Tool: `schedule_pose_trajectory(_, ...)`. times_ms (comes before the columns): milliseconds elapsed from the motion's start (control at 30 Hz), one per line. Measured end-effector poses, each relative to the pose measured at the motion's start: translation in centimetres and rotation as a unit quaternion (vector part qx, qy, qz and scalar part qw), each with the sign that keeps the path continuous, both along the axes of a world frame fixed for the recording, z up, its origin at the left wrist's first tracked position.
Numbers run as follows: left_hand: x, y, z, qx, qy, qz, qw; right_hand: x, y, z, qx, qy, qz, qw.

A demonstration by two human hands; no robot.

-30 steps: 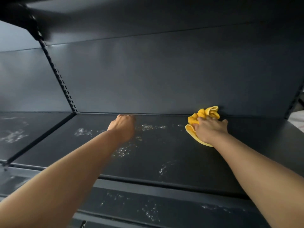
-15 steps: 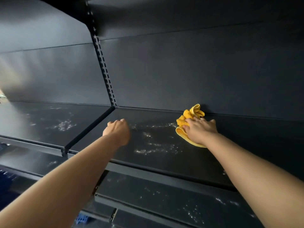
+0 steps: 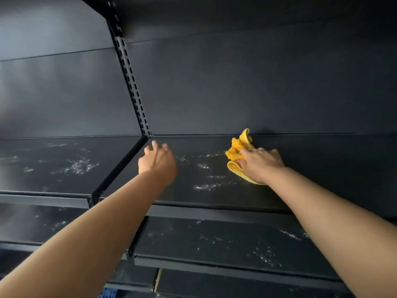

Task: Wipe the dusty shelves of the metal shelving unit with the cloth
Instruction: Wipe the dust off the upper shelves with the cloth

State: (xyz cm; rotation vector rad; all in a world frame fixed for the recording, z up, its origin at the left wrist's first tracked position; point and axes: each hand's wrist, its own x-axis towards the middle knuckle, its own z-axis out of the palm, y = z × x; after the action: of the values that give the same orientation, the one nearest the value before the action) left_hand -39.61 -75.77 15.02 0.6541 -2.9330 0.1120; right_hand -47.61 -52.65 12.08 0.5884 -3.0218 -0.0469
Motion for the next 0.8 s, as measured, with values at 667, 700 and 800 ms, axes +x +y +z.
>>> schedule_pose_trajectory(667,1.1,12.5,-1.2,0.082,-0.002,-0.18,0.98,8.5,10.8,0.3,-0.015,0.031,-0.136,0.99)
schedule_pose_trajectory(700,1.4,12.7,-1.3,0.08,-0.002,-0.174,0.981,8.6,11.6,0.3,-0.012,0.026,-0.148,0.989)
schedule_pose_trajectory(800,2.2,12.5,-1.6,0.067,-0.001,-0.148,0.987,8.6,13.3,0.4,-0.009,0.022,-0.175,0.984)
